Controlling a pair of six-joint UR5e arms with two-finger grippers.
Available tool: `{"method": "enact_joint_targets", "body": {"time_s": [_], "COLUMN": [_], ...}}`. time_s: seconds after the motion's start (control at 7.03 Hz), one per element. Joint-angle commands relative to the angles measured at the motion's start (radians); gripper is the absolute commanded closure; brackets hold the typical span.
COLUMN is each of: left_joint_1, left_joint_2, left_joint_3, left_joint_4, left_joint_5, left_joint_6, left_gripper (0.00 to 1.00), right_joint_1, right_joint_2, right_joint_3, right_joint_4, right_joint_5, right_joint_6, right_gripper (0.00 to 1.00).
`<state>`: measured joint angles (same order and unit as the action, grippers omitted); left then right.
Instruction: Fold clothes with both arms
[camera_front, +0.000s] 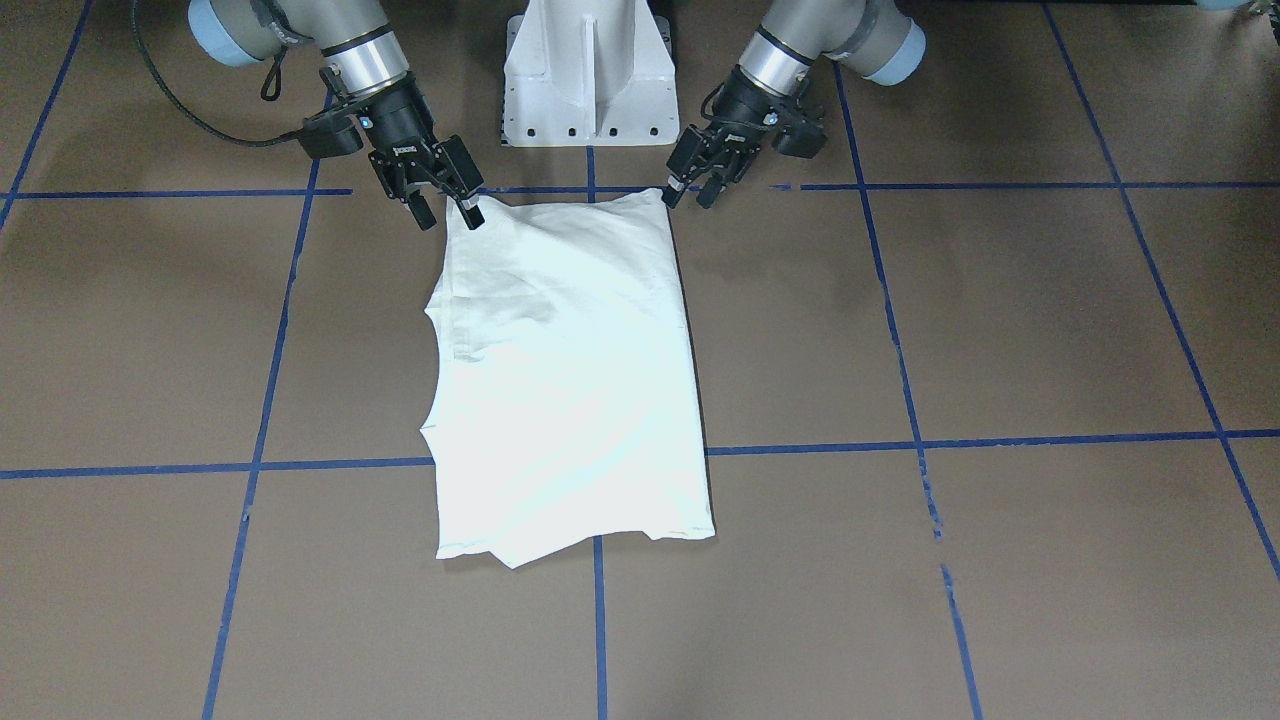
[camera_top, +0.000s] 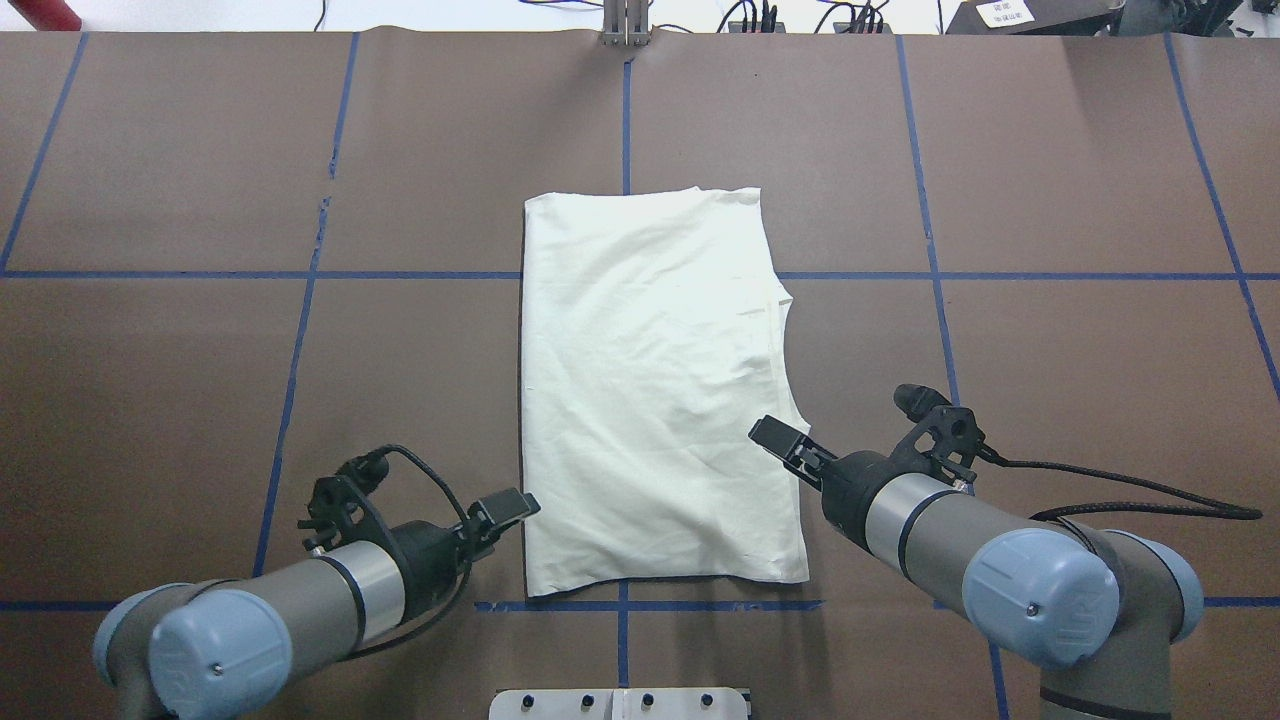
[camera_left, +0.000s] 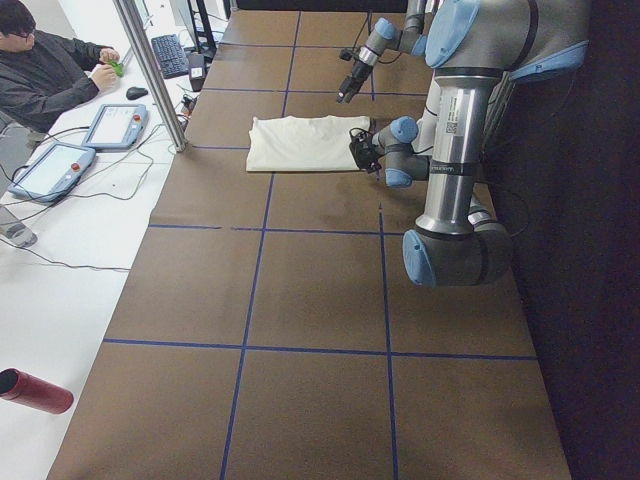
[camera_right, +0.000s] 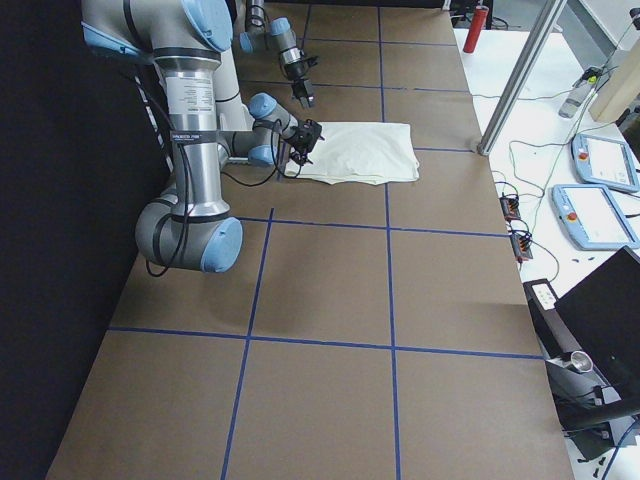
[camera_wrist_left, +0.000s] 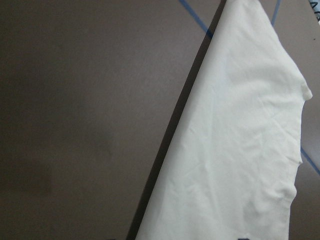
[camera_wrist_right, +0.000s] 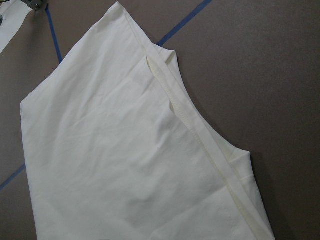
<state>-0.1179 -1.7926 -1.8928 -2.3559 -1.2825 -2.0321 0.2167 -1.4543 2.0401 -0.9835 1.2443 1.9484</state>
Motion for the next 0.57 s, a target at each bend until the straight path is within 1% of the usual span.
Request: {"method": "enact_joint_targets", "body": {"time_s": [0.0,0.14,0.28,0.43], "left_joint_1": [0.030,0.029,0.029,0.030], "left_joint_2": [-0.065,-0.060,-0.066,-0.067], "left_joint_3": [0.060,0.051,0.043,0.043], "left_joint_4": [0.029,0.038,0.079,0.096], "left_joint_5": [0.009,0.008,-0.017,-0.021], "left_joint_6": [-0.011,-0.010,0.021,0.026], "left_gripper": [0.19,0.19,0.20,0.20], "right_joint_1": [0.000,0.000,-0.002,-0.002], "right_joint_2": [0.000,0.000,0.000,0.000], "right_joint_3": [-0.004,-0.006,-0.008,-0.008], "right_joint_4": [0.000,0.002,0.002,0.002], "right_joint_5": [-0.002,-0.002,0.000,0.000], "right_joint_6": [0.001,0.001,0.001,0.001], "right_gripper": [0.03,0.03,0.02,0.02]}}
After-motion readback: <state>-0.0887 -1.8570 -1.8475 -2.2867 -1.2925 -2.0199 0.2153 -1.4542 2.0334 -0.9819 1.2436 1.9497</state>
